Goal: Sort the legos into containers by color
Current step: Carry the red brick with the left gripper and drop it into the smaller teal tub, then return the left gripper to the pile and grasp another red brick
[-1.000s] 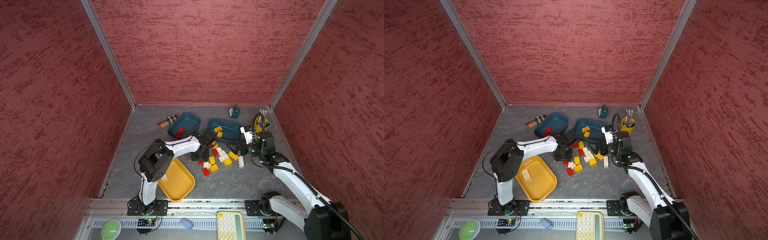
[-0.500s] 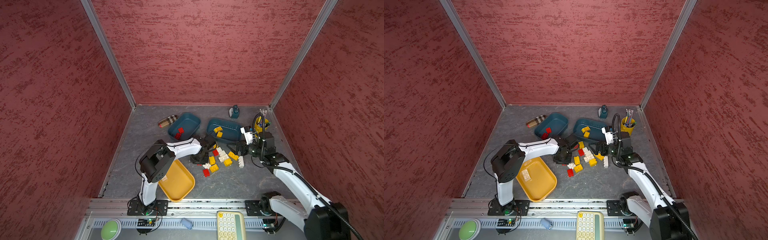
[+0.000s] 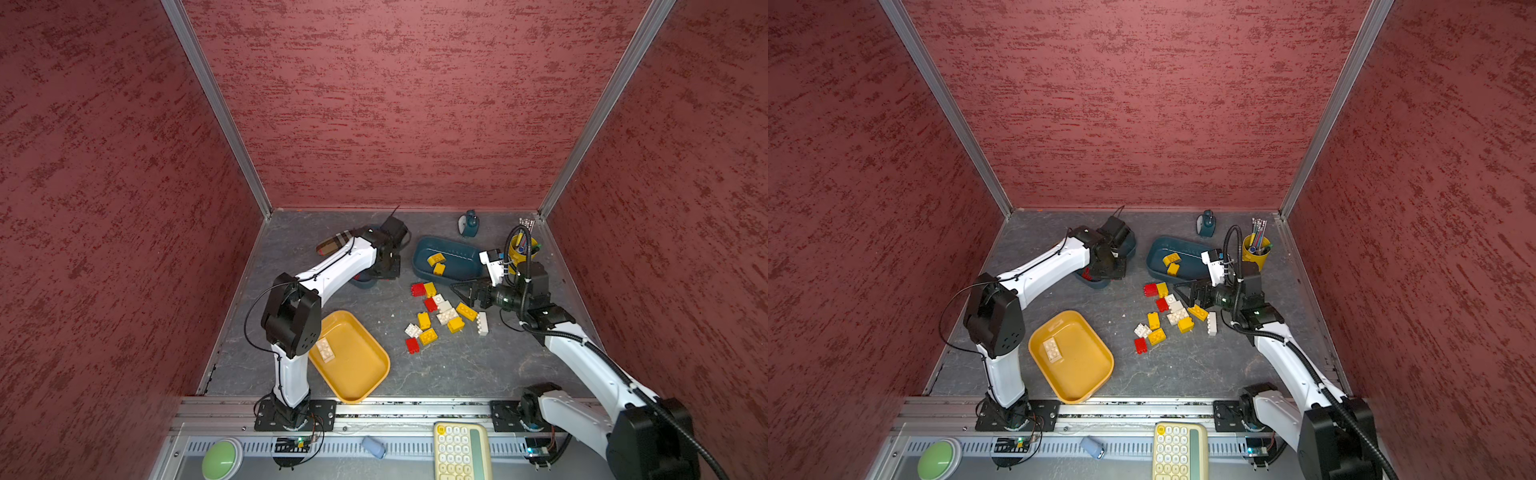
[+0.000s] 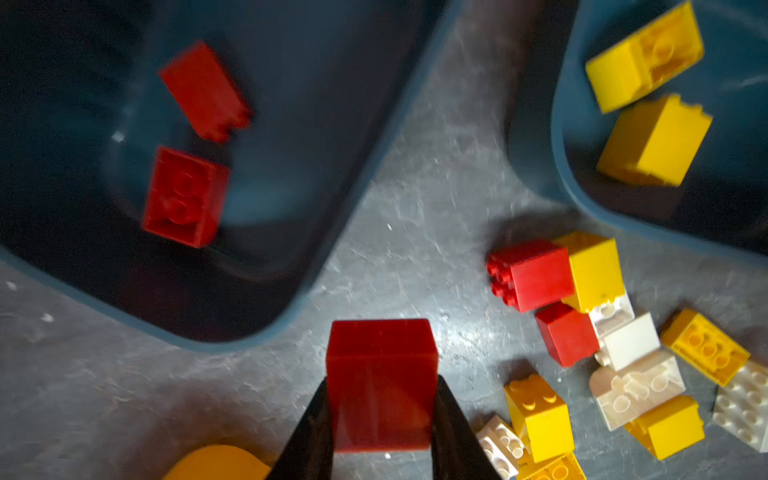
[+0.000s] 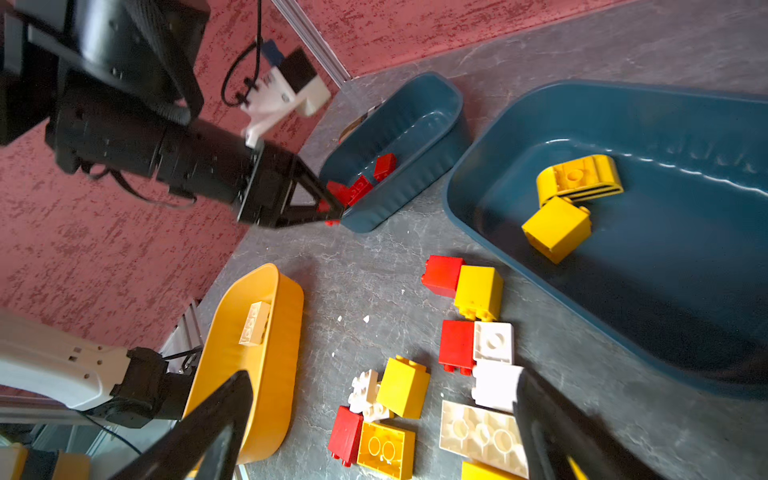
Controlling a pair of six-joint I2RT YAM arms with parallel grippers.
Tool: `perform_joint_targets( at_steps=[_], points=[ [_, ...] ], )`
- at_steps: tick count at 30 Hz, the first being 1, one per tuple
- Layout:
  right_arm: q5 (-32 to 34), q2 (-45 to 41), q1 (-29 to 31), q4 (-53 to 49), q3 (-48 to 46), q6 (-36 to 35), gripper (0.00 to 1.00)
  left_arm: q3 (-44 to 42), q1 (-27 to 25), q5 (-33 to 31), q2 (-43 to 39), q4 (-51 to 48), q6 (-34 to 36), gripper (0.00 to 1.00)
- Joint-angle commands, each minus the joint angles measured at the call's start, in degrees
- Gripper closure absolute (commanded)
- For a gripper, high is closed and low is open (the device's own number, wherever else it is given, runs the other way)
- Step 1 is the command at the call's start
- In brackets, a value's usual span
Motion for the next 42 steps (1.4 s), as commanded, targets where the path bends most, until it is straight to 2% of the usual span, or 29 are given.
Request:
perform_joint_targets(
  at_steps=[1,10,15,21,24,31,35,38,40,42],
  points=[
    [-3.0,1.0,-0.1,5.3,-0.3,1.9,0.01,5.0,3.9,-0.9,2.8,-0.5,5.6,0.69],
    [-2.4,3.2,-0.1,4.9,1.0,1.6,0.01,20.6,9.9,0.9,17.3,0.1,8.8,0.69],
    [-1.1,3.3,-0.1,2.4,1.4,0.3,0.01,26.3,11.5,0.9,23.9,-1.2,9.4,0.66],
    [-0.6,3.4,-0.2,1.1,1.5,-0.5,0.01,28.2,11.7,1.4,24.9,-2.7,10.0,0.46],
    [-0.2,3.8,-0.1,0.3,1.8,-1.3,0.01,26.2,11.2,1.7,22.1,-2.4,9.9,0.37],
    [1.2,3.7,-0.2,-1.7,2.6,-2.7,0.01,16.5,6.2,5.3,10.4,0.0,11.7,0.34],
    [2.5,3.8,-0.2,-1.9,2.3,-3.4,0.01,10.7,2.0,7.5,6.2,3.5,17.4,0.25],
    [2.7,4.1,-0.3,-1.8,2.1,-3.7,0.01,8.4,0.7,11.0,6.3,5.4,21.2,0.25],
    [3.5,3.6,-0.3,-2.0,1.8,-3.8,0.01,6.2,-0.7,17.1,6.1,8.2,26.0,0.25],
    [4.9,2.7,-0.4,-2.1,1.2,-3.8,0.01,2.2,-2.7,19.4,4.9,12.5,31.0,0.23]
  ],
)
